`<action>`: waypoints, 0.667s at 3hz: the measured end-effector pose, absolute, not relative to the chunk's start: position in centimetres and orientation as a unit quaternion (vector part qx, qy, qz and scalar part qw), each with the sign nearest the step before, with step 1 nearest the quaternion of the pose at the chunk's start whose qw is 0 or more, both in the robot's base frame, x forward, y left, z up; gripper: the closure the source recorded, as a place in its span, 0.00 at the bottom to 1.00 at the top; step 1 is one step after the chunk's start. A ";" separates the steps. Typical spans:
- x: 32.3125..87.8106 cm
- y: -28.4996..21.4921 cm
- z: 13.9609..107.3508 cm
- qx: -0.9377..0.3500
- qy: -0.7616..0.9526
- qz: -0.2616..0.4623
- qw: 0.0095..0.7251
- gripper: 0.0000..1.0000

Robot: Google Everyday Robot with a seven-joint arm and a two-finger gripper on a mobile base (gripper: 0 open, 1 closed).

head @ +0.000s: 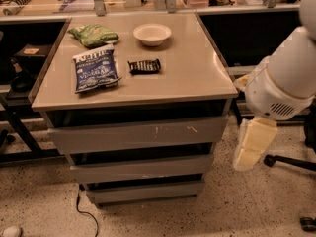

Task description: Open top drawer

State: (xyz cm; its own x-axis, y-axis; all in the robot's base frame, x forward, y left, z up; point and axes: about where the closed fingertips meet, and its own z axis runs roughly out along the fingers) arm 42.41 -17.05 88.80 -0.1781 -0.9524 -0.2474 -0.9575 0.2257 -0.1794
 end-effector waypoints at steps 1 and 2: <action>43.0 -15.4 84.3 -0.625 0.767 0.034 0.144 0.00; 43.9 -14.1 80.7 -0.625 0.767 0.059 0.134 0.00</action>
Offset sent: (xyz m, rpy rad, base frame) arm 0.0268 0.0445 -0.1264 0.0849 0.1540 0.0282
